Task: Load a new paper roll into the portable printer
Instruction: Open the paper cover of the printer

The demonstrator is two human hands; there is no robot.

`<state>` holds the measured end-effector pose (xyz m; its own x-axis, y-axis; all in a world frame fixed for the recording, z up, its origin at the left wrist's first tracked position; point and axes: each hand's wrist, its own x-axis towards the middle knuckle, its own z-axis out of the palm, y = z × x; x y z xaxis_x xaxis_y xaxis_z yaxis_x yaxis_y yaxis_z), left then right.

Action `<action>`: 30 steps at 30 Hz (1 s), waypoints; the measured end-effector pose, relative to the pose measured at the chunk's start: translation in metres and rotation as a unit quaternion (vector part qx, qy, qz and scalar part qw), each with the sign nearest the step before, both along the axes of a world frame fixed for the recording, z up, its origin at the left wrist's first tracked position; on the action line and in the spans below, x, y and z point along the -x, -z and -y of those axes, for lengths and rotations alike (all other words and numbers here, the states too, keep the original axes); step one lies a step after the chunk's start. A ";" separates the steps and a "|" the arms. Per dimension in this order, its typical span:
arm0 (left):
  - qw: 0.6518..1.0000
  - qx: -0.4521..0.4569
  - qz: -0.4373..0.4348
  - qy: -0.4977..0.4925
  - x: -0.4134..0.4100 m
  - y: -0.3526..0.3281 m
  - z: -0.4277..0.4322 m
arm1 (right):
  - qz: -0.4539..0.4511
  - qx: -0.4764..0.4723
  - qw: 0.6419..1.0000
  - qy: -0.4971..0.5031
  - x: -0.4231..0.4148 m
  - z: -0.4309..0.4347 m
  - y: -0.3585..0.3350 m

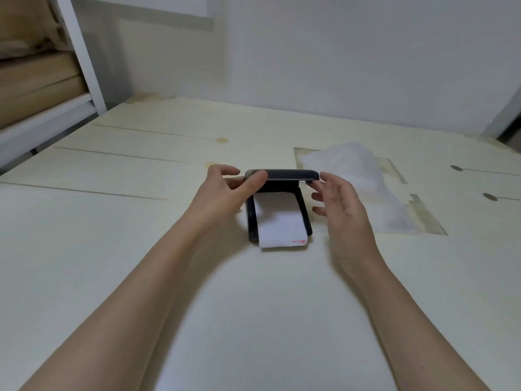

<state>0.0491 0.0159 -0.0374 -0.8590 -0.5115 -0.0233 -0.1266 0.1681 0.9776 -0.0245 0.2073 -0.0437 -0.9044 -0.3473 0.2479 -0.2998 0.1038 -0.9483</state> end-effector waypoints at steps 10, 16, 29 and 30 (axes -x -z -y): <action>0.984 -0.016 -0.156 -0.081 0.026 0.009 -0.013 | -0.016 -0.004 0.999 -0.041 0.011 0.002 0.004; 0.990 -0.022 -0.102 -0.096 0.043 0.004 -0.009 | -0.014 -0.005 0.997 -0.069 0.015 0.010 0.007; 0.985 -0.092 -0.128 -0.075 0.048 0.023 0.008 | -0.019 -0.057 0.994 -0.096 0.018 0.013 0.016; 0.986 -0.067 -0.123 -0.088 0.048 0.025 0.009 | -0.017 -0.065 0.993 -0.096 0.018 0.013 0.017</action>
